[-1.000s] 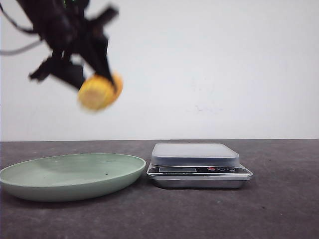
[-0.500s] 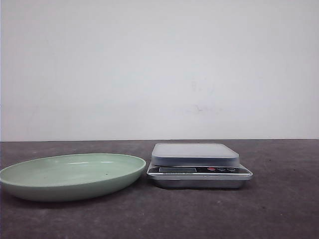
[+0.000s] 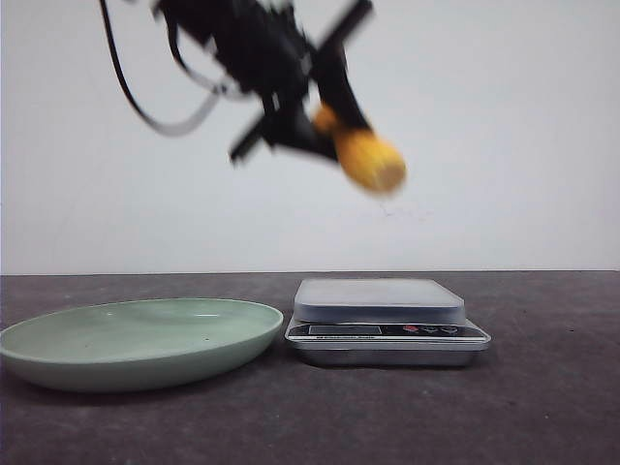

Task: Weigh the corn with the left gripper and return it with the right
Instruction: 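Carry the corn over the scale and lower it onto the platform, then open the left gripper, release the corn, and withdraw upward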

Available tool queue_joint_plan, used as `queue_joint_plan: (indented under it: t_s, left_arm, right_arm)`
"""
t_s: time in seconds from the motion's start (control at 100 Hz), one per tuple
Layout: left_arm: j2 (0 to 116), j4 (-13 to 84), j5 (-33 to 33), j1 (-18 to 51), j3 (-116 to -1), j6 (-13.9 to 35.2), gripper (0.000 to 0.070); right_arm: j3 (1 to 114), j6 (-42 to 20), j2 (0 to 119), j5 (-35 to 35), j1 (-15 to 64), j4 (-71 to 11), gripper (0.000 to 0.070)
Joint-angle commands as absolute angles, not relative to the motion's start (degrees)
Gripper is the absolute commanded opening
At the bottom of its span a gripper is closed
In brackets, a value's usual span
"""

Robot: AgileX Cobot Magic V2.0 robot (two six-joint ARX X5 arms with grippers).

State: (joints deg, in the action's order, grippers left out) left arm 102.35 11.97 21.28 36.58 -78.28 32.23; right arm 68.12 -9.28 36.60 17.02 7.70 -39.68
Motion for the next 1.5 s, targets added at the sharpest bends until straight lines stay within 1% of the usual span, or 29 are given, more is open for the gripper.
queue_joint_plan:
  t_s: [0.0,0.17,0.28,0.31,0.36,0.49,0.51,0.54,0.64,0.71,0.77,0.93,0.97,1.0,1.05,1.09,1.12,1.22,1.33,1.49]
  left_arm:
    - [105.08,11.79,22.41,37.15,-79.24,35.88,0.0002]
    - [109.45,14.57,22.11,37.47,-79.24,36.71,0.0003]
    - [110.15,15.59,19.88,37.52,-79.24,36.71,0.0004]
    - [110.17,15.73,19.16,37.52,-79.24,36.71,0.0010]
    - [110.19,15.79,18.72,37.50,-79.24,36.73,0.0041]
    - [110.19,15.88,18.17,37.45,-79.24,36.75,0.0045]
    - [110.19,15.86,18.20,37.45,-79.24,36.80,0.0056]
    - [110.19,15.90,18.20,37.45,-79.24,36.93,0.0092]
    - [110.19,16.82,18.17,37.47,-79.24,37.58,0.0283]
    - [110.19,18.28,18.17,37.47,-79.24,37.58,0.0364]
    - [110.19,19.53,18.17,37.47,-79.24,37.56,0.0407]
    - [110.19,21.52,18.24,37.36,-79.24,37.56,0.0417]
    - [110.19,21.43,18.26,37.36,-79.24,37.58,0.0474]
    - [110.19,21.34,18.26,37.36,-79.24,37.60,0.0537]
    - [110.19,21.23,18.26,37.36,-79.24,37.60,0.0607]
    - [110.19,21.19,18.39,37.39,-79.24,37.60,0.0648]
    - [110.19,21.21,18.46,37.41,-79.24,37.60,0.0657]
    - [110.17,21.10,18.46,37.41,-79.24,37.58,0.0659]
    - [110.08,21.17,18.46,37.17,-79.44,37.30,0.0700]
    - [109.06,21.41,17.82,35.83,-80.20,36.12,0.0700]
  right_arm:
    - [68.90,-10.09,36.86,17.76,7.79,-39.48,0.0700]
    - [68.90,-10.59,36.86,18.22,7.79,-39.55,0.0700]
    - [68.90,-10.92,36.84,18.22,7.79,-40.21,0.0700]
    - [68.90,-11.11,36.86,18.22,7.79,-40.47,0.0700]
    - [68.90,-11.27,36.86,18.22,7.79,-40.84,0.0700]
    - [68.90,-11.42,36.86,18.22,7.79,-41.25,0.0700]
    - [68.90,-11.44,36.86,18.22,7.79,-41.25,0.0700]
    - [68.90,-11.51,36.86,18.22,7.79,-41.23,0.0700]
    - [68.90,-11.62,36.86,18.22,7.79,-41.25,0.0700]
    - [68.90,-11.64,36.86,18.22,7.79,-41.25,0.0700]
    - [68.90,-11.64,36.86,18.22,7.79,-41.25,0.0700]
    - [68.90,-11.62,36.86,18.22,7.79,-41.34,0.0700]
    - [68.90,-11.62,36.86,18.22,7.79,-41.45,0.0700]
    - [68.90,-11.62,36.86,18.22,7.79,-41.65,0.0700]
    - [68.90,-11.60,36.86,18.22,7.79,-41.93,0.0700]
    - [68.90,-11.60,36.86,18.20,7.79,-42.17,0.0700]
    - [68.90,-11.57,36.86,18.22,7.79,-42.37,0.0700]
    - [68.90,-11.57,36.86,18.20,7.79,-42.83,0.0700]
    - [68.90,-11.57,36.86,18.20,7.79,-43.24,0.0700]
    - [68.90,-11.33,36.86,18.09,7.79,-43.53,0.0700]
